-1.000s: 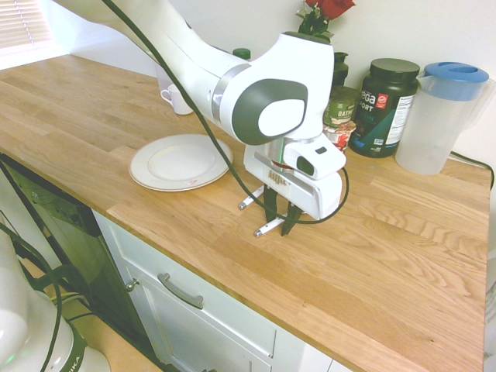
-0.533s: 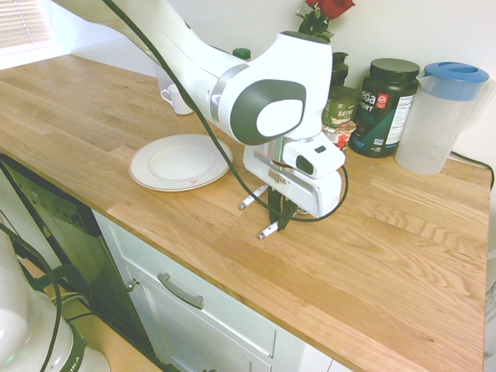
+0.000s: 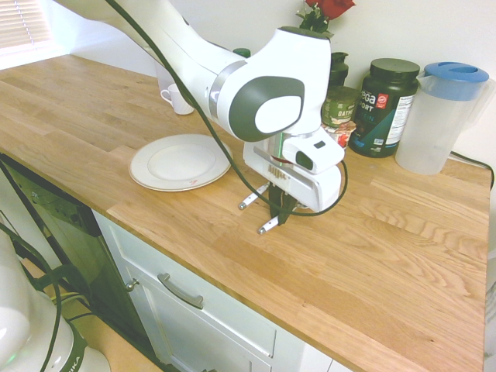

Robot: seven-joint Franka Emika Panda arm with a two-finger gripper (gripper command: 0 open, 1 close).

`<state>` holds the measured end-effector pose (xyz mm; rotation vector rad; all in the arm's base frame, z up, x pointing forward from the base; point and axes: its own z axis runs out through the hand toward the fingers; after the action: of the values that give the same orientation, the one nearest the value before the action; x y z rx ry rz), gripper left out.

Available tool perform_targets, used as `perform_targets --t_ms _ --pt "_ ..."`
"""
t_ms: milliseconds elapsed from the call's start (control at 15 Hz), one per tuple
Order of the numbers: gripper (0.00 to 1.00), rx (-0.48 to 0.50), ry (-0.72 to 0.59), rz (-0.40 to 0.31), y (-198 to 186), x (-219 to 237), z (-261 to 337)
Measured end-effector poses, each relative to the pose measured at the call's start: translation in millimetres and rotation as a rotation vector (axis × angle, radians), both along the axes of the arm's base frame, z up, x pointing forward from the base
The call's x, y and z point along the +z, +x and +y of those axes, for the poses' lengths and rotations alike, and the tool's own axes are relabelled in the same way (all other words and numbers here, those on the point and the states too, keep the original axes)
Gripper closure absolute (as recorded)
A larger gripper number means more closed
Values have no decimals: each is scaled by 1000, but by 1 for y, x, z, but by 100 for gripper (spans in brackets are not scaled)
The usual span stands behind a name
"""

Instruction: Put the spoon into the plate

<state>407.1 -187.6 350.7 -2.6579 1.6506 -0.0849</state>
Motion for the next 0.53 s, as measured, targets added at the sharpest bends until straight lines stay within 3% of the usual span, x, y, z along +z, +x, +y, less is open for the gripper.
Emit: perform_targets --t_ms 200,400,533 --pt "100 45 -7 -50 7 44 14" --pt "100 195 -14 -101 15 100 90" --pt "100 291 -18 -115 17 114 147"
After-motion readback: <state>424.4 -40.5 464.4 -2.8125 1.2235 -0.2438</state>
